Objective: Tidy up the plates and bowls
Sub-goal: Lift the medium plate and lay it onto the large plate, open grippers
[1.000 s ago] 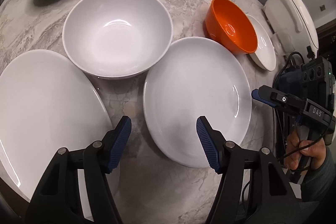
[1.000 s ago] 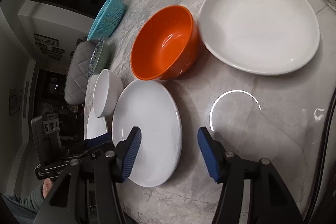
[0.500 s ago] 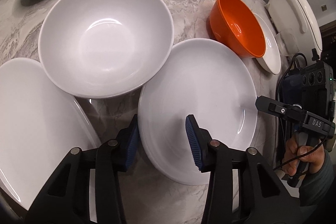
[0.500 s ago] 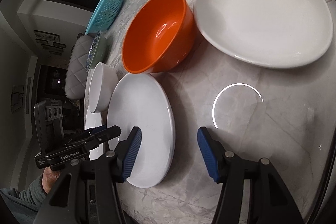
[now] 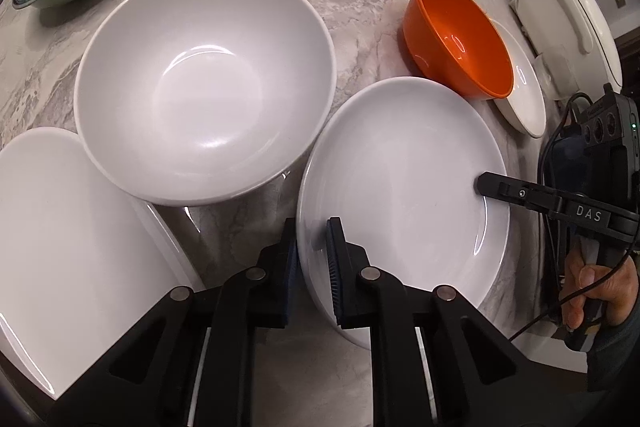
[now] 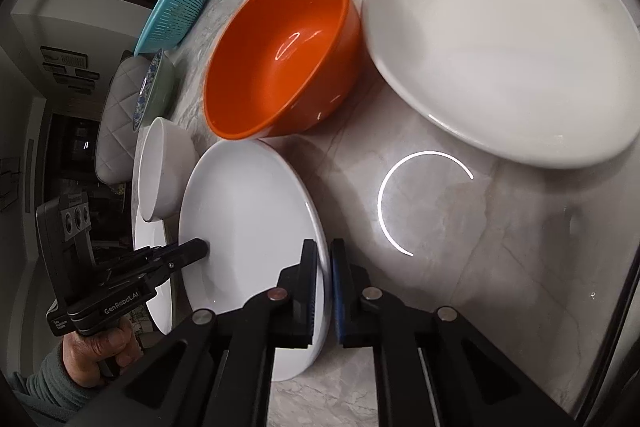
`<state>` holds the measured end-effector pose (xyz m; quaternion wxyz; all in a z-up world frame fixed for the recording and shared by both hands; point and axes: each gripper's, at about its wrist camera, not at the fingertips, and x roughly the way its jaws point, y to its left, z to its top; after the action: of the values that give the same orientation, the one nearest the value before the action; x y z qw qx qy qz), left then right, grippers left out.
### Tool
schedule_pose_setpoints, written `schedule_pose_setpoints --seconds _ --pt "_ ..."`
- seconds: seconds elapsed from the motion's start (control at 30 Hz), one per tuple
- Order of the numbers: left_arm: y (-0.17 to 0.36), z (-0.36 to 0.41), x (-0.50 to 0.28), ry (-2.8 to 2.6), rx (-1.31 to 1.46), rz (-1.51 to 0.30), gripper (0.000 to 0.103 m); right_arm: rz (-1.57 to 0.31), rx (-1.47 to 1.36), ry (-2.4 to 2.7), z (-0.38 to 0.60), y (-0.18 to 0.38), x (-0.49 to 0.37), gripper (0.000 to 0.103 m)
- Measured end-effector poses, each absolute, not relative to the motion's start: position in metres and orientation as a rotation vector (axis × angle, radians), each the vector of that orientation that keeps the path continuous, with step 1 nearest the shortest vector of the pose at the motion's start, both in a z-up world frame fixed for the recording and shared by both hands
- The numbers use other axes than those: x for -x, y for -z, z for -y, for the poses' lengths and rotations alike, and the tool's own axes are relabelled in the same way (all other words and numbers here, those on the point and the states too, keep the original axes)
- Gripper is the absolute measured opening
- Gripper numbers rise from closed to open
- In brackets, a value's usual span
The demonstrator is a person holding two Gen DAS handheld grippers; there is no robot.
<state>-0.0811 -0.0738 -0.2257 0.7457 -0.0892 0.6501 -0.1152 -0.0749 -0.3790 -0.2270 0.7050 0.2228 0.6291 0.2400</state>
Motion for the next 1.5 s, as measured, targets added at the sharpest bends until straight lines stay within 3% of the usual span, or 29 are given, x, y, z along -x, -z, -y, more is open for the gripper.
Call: schedule_pose_setpoints --seconds 0.5,0.87,1.1,1.5 --pt "0.170 0.059 0.134 0.323 0.227 -1.400 0.011 -1.392 -0.513 -0.493 0.388 0.182 0.118 0.010" --pt "0.107 -0.091 0.200 0.125 0.316 -1.334 0.011 -1.423 -0.434 -0.709 0.266 0.151 0.141 0.010" --pt "0.132 -0.174 0.215 0.041 0.335 -1.355 0.011 -1.456 -0.340 -0.798 0.175 0.159 0.140 0.009" --pt "0.187 -0.192 0.189 0.129 0.242 -1.425 0.011 -1.522 -0.297 -0.666 0.134 0.199 0.123 0.011"
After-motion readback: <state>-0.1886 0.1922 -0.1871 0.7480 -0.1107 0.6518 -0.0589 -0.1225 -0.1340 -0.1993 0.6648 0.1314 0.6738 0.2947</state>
